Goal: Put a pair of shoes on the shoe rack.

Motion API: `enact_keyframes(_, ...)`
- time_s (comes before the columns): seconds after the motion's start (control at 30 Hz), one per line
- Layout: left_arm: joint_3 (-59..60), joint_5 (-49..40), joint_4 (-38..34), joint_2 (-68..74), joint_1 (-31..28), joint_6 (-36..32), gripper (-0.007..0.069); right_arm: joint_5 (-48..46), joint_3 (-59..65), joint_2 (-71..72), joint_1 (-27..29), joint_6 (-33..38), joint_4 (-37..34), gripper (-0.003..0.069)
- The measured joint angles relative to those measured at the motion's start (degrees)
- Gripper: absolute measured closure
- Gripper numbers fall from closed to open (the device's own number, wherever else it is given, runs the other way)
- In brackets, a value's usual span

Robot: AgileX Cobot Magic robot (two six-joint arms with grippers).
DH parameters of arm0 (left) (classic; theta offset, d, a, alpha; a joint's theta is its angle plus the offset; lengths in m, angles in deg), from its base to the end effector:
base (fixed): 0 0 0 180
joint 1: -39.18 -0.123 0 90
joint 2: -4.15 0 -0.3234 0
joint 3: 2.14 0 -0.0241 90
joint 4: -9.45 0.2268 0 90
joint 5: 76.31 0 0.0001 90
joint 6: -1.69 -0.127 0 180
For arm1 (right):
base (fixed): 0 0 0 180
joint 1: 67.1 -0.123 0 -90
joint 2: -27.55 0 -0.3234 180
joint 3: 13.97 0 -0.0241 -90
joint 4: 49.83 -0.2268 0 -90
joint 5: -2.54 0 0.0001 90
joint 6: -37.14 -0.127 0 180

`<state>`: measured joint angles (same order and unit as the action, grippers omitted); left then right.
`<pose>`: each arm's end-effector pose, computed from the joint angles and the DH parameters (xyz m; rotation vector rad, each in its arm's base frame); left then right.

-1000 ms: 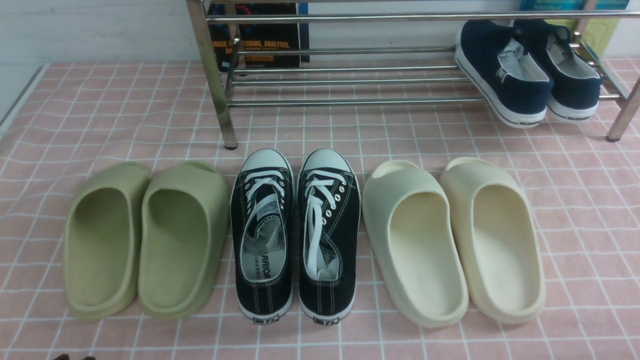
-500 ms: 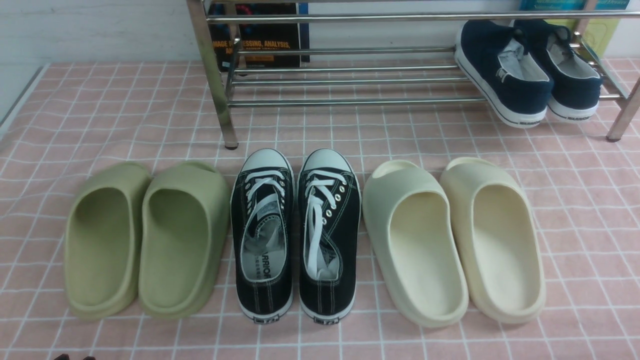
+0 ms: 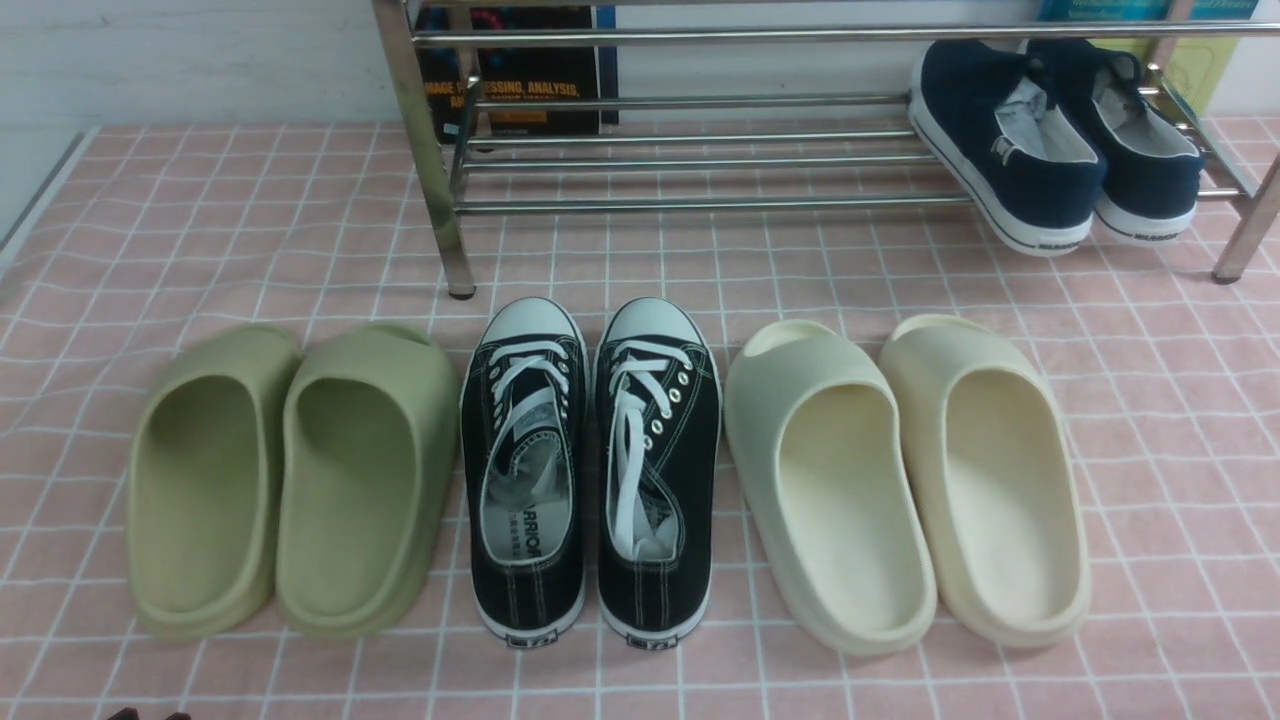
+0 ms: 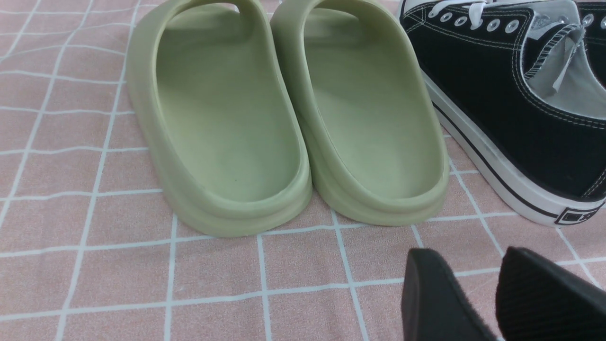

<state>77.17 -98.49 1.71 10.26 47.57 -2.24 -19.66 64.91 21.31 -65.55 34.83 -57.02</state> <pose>0.0224 -0.0098 0.1615 0.1194 1.8748 -0.1873 0.0238 0.0054 0.1639 0.1391 1.8670 0.1336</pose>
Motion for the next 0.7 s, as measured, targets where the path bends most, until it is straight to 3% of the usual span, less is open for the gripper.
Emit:
enact_keyframes(0.2,0.00,0.00,0.00,0.00,0.00,0.00,0.0385,-0.05,0.00,0.00,0.00,0.00,-0.12,0.0608)
enact_keyframes(0.37,0.00,0.00,0.00,0.00,0.00,0.00,0.0385,-0.05,0.00,0.00,0.00,0.00,-0.17,0.0675)
enact_keyframes(0.7,0.00,0.00,0.00,0.00,0.00,0.00,0.0385,-0.05,0.00,0.00,0.00,0.58,-0.17,0.0678)
